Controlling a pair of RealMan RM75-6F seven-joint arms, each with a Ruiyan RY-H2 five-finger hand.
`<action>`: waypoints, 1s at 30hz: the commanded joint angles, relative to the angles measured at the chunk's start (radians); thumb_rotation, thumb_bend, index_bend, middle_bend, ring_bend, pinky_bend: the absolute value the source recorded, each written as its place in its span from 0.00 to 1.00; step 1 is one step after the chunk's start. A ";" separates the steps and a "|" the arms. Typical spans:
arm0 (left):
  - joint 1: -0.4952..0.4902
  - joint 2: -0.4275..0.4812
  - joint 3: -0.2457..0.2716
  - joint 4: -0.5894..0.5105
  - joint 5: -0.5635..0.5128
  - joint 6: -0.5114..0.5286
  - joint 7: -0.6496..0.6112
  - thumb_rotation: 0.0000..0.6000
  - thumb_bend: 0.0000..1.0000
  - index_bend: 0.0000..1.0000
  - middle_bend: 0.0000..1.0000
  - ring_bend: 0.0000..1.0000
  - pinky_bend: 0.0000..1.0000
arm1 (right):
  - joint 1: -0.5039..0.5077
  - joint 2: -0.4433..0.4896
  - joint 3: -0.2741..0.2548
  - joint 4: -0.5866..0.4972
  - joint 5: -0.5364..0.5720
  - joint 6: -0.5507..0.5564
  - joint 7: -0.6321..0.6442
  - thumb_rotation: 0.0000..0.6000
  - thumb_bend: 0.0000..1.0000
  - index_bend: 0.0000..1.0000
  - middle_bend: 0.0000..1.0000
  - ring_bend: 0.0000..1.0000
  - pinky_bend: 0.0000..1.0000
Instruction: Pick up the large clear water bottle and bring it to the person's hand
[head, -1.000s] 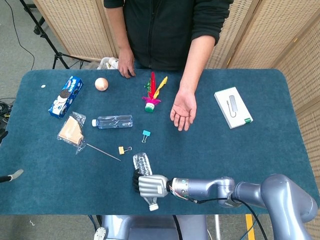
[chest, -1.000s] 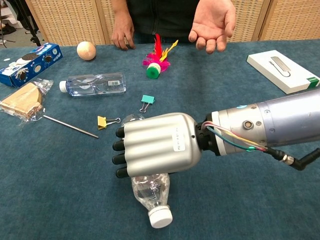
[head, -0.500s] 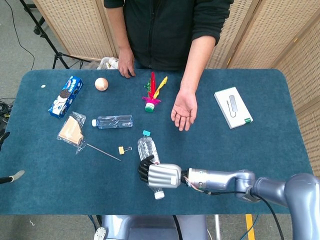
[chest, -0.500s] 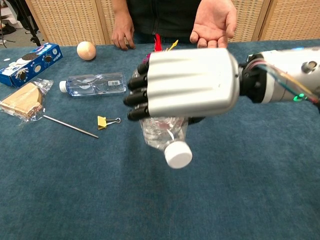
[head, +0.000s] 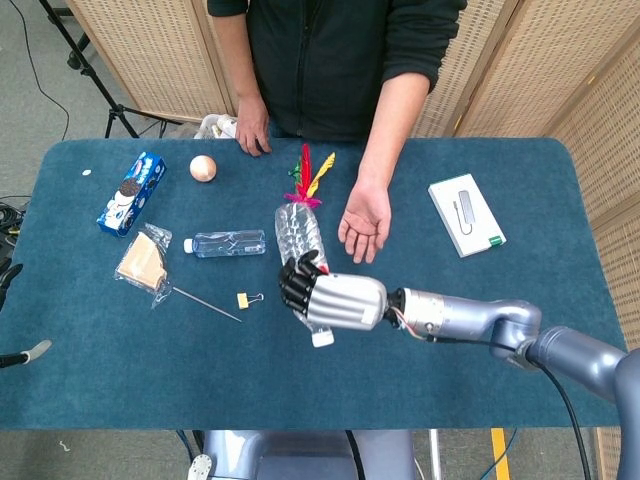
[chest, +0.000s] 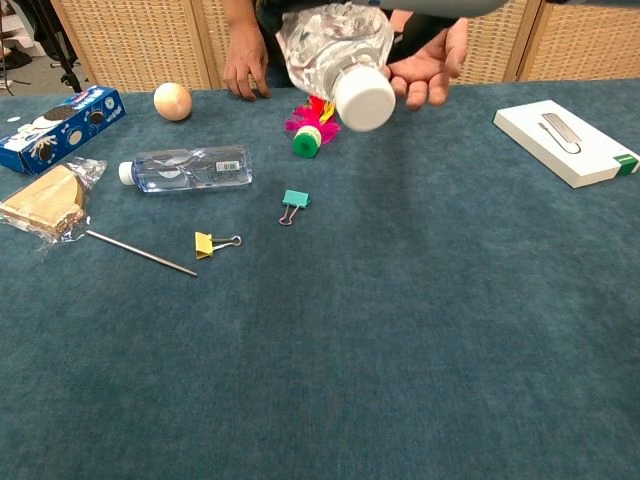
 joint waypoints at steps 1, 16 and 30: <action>-0.001 -0.003 -0.002 -0.002 -0.006 -0.002 0.008 1.00 0.00 0.00 0.00 0.00 0.00 | 0.028 -0.027 0.010 0.119 0.010 0.030 0.070 1.00 1.00 0.63 0.60 0.47 0.49; -0.007 -0.016 -0.007 -0.005 -0.034 -0.024 0.046 1.00 0.00 0.00 0.00 0.00 0.00 | -0.028 -0.138 -0.076 0.450 0.057 0.125 0.208 1.00 1.00 0.63 0.60 0.47 0.49; -0.005 -0.014 -0.008 -0.006 -0.031 -0.019 0.044 1.00 0.00 0.00 0.00 0.00 0.00 | -0.120 -0.116 -0.058 0.420 0.229 0.035 0.110 1.00 0.48 0.00 0.00 0.00 0.02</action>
